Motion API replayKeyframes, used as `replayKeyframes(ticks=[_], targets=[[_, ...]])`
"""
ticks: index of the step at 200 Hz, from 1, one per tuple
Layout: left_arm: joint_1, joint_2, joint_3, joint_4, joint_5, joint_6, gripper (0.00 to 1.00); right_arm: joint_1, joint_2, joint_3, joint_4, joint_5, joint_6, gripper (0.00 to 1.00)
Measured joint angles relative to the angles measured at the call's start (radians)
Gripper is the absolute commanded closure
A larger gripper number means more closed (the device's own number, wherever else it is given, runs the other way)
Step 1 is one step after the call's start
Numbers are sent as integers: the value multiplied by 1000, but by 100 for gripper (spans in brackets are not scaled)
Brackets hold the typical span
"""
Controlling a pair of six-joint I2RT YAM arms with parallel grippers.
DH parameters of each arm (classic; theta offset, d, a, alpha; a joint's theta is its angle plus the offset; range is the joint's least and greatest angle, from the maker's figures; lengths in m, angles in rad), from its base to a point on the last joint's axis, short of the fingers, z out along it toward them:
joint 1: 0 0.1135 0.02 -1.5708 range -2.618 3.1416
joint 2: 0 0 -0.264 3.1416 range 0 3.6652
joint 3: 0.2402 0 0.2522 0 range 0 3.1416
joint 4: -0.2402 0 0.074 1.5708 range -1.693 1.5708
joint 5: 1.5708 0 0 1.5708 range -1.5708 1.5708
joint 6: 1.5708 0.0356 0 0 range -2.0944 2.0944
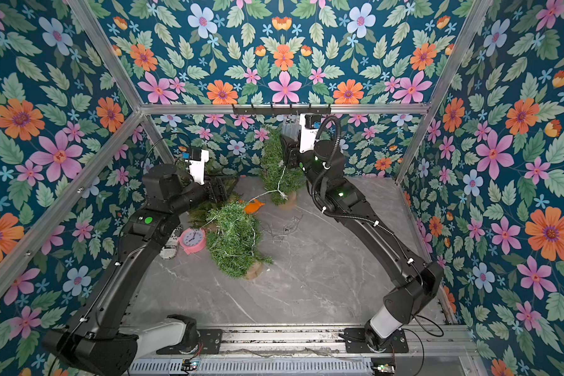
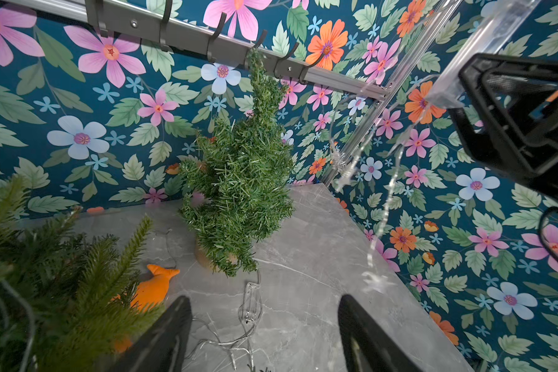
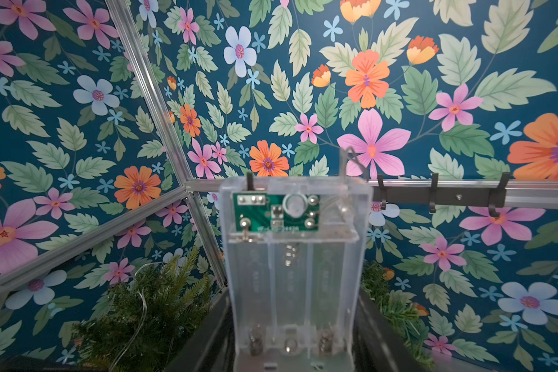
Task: Wrap string light around the christmas tree
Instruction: Wrap the light string around the Christmas tree.
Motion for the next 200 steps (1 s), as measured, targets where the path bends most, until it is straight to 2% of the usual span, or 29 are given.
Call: replayKeyframes(ticks=[35,87,144,200], targets=[[0,-97,-39,26,-106,-19,24,-1,18,-23,11,13,-16,82],[0,-246,-114,61,-231,-79,26,-1,3,-172,42,58,-73,82],[0,-412,-220,34,-303,-137,28,-1,-163,-439,112,81,-93,82],[0,-507,-311,-14,-312,-188,31,-1,-348,-698,198,41,-73,82]])
